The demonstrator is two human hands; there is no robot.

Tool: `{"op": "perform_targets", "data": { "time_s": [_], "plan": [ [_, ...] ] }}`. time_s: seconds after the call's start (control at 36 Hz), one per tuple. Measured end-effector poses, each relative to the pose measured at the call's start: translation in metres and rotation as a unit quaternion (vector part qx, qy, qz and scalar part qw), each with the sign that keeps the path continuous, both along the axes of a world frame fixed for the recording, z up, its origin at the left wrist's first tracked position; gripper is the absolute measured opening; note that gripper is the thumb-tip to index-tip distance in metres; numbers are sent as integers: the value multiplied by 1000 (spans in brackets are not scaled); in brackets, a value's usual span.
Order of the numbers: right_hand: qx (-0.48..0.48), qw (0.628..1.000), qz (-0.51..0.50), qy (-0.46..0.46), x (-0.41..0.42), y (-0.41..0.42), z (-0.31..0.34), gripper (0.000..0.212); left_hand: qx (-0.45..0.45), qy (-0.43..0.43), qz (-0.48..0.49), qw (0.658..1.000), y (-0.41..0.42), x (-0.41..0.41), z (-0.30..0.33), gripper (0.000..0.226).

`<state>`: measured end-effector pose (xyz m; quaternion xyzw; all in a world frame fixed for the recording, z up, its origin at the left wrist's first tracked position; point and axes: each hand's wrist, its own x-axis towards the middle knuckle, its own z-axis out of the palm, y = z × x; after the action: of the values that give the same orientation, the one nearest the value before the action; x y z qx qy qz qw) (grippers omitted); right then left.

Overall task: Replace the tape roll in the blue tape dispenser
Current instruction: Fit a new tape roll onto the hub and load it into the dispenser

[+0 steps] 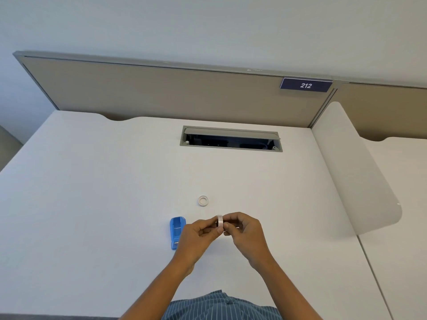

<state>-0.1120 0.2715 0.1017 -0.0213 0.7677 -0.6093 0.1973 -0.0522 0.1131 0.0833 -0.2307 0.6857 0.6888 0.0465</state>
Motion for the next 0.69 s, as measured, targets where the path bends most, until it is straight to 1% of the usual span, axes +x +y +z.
{"op": "perform_targets", "data": {
  "time_s": [0.36, 0.69],
  "plan": [
    [-23, 999, 1, -39, 1, 1, -4, 13, -35, -4, -11, 999, -2, 7, -10, 41],
    [-26, 999, 5, -45, 5, -5, -3, 13, -53, -1, -16, 998, -6, 13, -8, 35]
  ]
}}
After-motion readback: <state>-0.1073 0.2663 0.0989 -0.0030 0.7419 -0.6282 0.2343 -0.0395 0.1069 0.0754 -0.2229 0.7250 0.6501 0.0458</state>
